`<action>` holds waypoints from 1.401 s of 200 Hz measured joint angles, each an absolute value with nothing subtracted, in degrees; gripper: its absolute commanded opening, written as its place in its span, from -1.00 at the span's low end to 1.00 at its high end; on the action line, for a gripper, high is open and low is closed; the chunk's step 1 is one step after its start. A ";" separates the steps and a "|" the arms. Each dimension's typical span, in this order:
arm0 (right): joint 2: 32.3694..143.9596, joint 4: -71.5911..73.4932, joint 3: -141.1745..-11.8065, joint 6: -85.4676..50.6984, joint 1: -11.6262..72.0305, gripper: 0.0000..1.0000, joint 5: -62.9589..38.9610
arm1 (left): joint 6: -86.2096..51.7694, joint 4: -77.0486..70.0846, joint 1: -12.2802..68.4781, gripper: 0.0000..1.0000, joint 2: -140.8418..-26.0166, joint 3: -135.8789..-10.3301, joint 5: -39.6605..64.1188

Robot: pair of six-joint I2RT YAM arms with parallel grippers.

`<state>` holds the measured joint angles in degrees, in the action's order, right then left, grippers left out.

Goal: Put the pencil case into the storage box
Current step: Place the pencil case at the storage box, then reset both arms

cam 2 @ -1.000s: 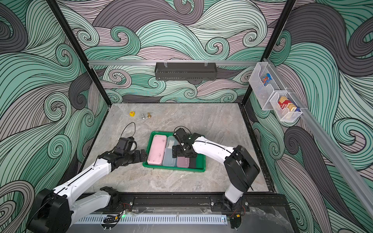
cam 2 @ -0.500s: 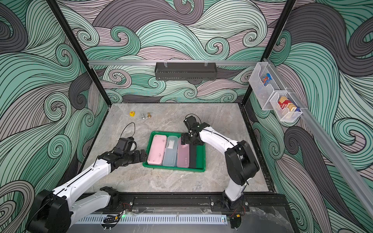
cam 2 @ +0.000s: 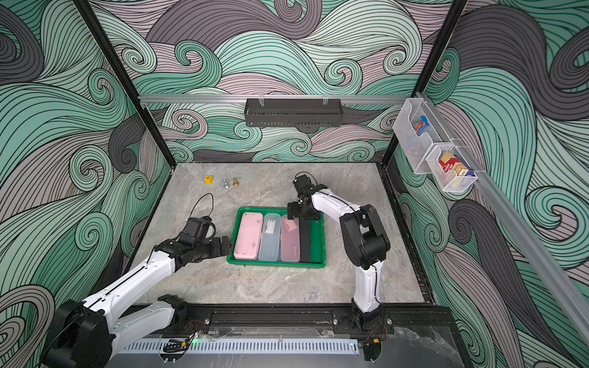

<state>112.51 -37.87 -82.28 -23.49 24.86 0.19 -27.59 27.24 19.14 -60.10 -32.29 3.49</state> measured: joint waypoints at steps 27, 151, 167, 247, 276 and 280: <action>114.56 -37.39 -85.03 -22.63 23.53 0.74 -0.71 | -27.59 28.53 19.11 0.97 -59.55 -34.63 2.79; 69.23 -19.27 -48.64 -13.28 6.98 0.98 1.02 | -19.27 14.55 18.83 0.97 -50.74 -32.62 -18.31; 69.93 -14.35 -45.15 -12.08 2.68 0.98 1.19 | -14.50 6.31 18.24 0.97 -49.76 -27.68 -20.49; 77.82 21.71 -23.99 -6.48 -0.58 0.98 3.66 | -5.65 -23.20 5.30 0.97 -62.13 -15.40 -16.73; 81.12 33.45 -23.62 -4.05 -0.56 0.98 4.43 | -6.28 -27.75 -0.21 0.97 -68.86 -16.67 -9.39; 82.15 35.88 -23.59 -3.62 -0.45 0.99 4.43 | -6.46 -28.77 -0.69 0.97 -69.73 -16.93 -8.36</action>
